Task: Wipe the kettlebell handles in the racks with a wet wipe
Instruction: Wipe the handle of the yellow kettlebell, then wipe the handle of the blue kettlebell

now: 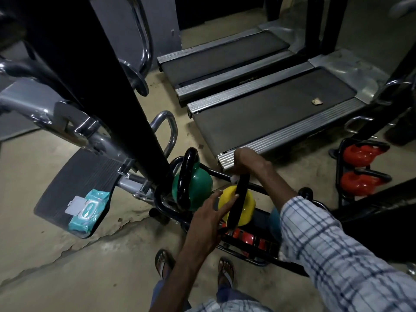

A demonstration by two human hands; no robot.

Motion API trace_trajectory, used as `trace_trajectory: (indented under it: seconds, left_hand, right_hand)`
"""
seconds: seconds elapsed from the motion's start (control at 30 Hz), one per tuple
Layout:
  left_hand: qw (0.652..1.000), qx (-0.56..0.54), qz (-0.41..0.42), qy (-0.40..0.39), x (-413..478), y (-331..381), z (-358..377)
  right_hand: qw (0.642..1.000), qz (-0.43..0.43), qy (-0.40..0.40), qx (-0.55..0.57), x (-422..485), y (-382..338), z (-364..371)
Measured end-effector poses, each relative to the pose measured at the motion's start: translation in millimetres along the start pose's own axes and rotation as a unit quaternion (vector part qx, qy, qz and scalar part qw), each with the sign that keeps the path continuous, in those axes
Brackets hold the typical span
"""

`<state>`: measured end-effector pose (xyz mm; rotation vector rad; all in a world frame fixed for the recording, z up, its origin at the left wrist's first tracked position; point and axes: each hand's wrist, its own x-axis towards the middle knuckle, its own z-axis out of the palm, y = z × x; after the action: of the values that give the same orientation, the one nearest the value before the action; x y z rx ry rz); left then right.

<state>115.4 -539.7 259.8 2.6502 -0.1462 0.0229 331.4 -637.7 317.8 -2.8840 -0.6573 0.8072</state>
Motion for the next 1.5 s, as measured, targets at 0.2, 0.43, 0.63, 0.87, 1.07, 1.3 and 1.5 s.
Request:
trace_trajectory:
  seconds: [0.2, 0.43, 0.63, 0.87, 1.07, 1.3, 1.5]
  left_hand:
    - [1.0, -0.013, 0.0, 0.003, 2.0, -0.5, -1.0]
    - [1.0, -0.007, 0.004, 0.014, 0.7, -0.9, 1.1]
    - [1.0, -0.014, 0.004, 0.011, 3.1, -3.0, -0.1]
    - [1.0, 0.011, -0.005, -0.004, 2.3, -3.1, 2.2]
    - [1.0, 0.017, -0.002, -0.002, 4.5, 2.4, -1.9]
    - [0.995, 0.004, 0.097, 0.008, 20.6, 62.6, 12.8]
    - [0.987, 0.022, 0.148, -0.062, 37.2, 110.9, 59.8]
  right_hand:
    - [0.998, -0.042, -0.048, -0.021, 2.4, -8.0, -4.0]
    - [0.996, -0.093, -0.011, 0.006, -31.1, 16.9, -10.3]
    - [0.994, -0.1, 0.003, 0.045, -23.7, 24.8, -6.8]
    - [0.978, -0.088, 0.131, 0.135, -43.6, 40.7, 16.8]
    - [0.912, -0.024, 0.254, 0.321, -73.5, 67.4, 47.6]
    - [0.827, 0.087, 0.372, 0.412, -138.1, 154.1, 57.9]
    - [0.84, 0.093, 0.373, 0.383, -151.4, 152.4, 100.6]
